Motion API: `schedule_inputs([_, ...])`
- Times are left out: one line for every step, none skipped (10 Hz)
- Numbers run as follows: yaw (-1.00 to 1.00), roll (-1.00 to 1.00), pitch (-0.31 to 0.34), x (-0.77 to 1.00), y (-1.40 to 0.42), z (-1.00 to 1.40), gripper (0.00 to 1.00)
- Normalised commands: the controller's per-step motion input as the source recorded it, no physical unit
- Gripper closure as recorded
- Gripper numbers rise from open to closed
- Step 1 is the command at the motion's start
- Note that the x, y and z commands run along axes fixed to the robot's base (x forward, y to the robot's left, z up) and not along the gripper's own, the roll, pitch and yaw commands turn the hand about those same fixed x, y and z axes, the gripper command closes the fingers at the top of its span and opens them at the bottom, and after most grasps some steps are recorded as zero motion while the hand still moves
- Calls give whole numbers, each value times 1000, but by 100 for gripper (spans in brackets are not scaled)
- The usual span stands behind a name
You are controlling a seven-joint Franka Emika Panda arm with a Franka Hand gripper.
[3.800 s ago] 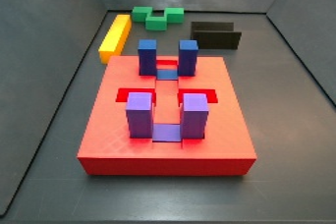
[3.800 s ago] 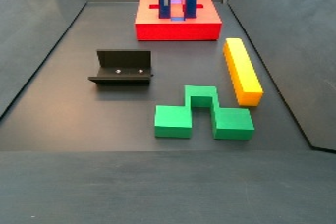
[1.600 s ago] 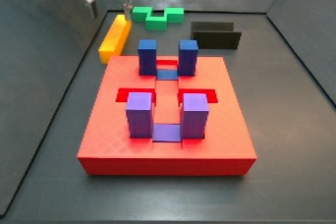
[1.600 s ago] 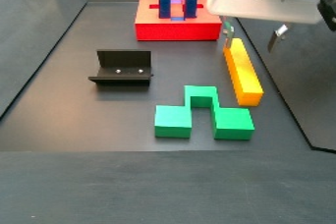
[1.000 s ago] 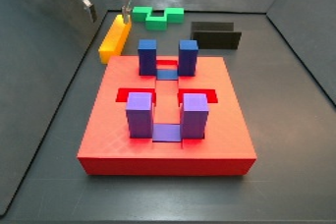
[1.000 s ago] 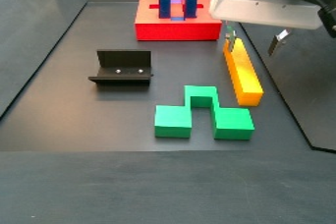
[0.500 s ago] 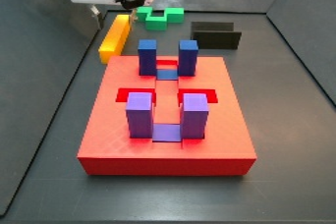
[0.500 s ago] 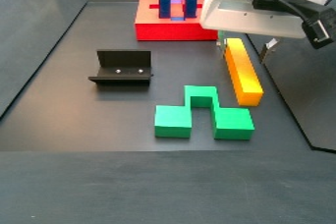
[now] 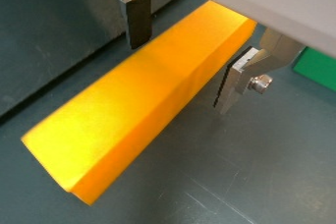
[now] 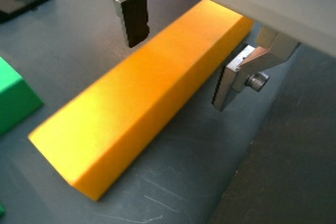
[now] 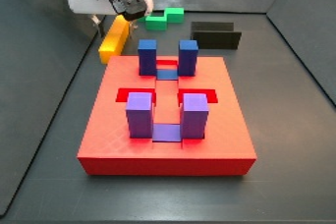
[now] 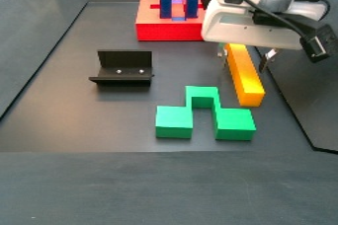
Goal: Pick up the yellow object. Move up. Move to above the board. Insert the yellow object.
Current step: Pick up the yellow object.
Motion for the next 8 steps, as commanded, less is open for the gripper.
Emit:
schedule_inputs([71,113,-24,0,0,-266,0])
schedule_inputs([29,67,-36,-37,0,-126,0])
schedule_inputs([0,0,0,0,0,0,0])
schedule_inputs([0,0,0,0,0,0,100])
schedule_inputs([0,0,0,0,0,0,100])
schedule_inputs([0,0,0,0,0,0,100])
schedule_inputs([0,0,0,0,0,0,100])
schedule_inputs([0,0,0,0,0,0,100])
